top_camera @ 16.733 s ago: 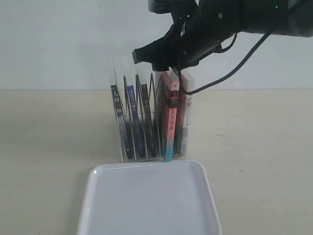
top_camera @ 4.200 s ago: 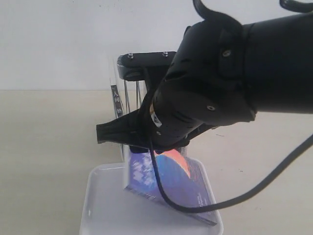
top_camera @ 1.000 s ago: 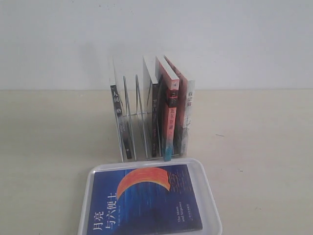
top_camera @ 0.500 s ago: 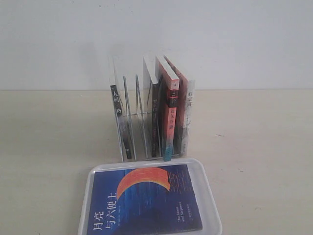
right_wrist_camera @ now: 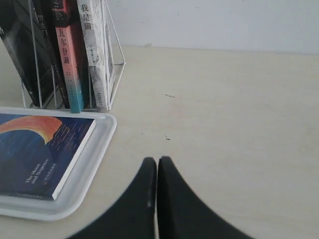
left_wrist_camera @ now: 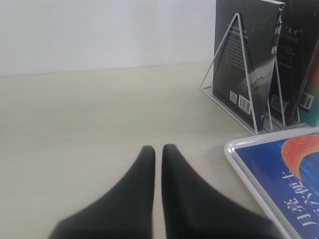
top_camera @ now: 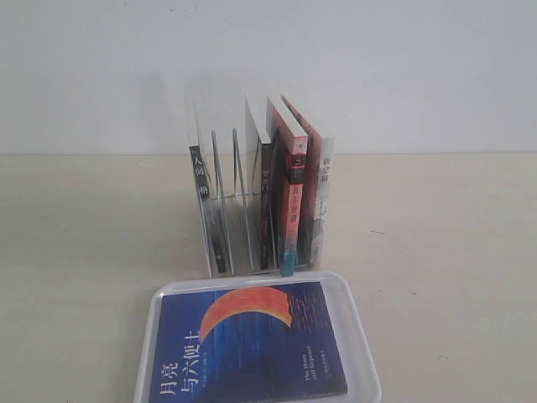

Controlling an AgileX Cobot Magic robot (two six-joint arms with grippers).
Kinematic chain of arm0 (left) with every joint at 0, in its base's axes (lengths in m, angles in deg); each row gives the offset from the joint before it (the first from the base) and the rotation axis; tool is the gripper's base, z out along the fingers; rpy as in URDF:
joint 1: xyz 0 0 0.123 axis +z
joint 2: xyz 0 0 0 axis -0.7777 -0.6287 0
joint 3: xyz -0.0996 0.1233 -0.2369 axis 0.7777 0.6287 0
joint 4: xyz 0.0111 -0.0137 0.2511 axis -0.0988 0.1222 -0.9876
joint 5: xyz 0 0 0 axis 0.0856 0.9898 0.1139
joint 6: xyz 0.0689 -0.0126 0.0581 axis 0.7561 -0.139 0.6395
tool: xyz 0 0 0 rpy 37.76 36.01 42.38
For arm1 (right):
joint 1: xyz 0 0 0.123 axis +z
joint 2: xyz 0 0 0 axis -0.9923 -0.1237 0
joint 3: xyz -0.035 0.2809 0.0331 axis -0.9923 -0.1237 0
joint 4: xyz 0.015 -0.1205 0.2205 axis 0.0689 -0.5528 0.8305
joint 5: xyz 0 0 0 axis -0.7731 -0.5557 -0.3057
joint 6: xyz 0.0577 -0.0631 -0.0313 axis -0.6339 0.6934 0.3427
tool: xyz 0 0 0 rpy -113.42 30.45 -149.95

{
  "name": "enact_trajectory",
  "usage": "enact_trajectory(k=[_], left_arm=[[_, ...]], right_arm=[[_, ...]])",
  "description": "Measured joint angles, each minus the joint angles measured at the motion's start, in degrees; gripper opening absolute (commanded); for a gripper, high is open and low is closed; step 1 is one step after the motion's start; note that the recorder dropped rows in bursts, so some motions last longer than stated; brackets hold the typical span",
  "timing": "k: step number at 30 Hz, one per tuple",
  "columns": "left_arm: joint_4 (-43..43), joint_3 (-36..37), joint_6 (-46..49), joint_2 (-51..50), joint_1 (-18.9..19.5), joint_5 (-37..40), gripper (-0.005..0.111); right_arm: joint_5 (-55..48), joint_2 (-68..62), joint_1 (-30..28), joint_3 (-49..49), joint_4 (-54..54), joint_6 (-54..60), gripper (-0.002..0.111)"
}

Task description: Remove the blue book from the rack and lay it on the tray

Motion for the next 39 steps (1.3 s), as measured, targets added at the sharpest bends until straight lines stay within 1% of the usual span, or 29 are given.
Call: enact_trajectory(k=[9, 16, 39], left_arm=[[0.0, 0.0, 0.0, 0.0, 0.0, 0.0, 0.004], [0.0, 0.0, 0.0, 0.0, 0.0, 0.0, 0.004], [0.0, 0.0, 0.0, 0.0, 0.0, 0.0, 0.004]], right_arm=[[-0.4, 0.1, -0.1, 0.0, 0.9, 1.0, 0.000], [-0.5, 0.1, -3.1, 0.0, 0.9, 1.0, 0.000], [-0.5, 0.1, -3.4, 0.0, 0.9, 1.0, 0.000]])
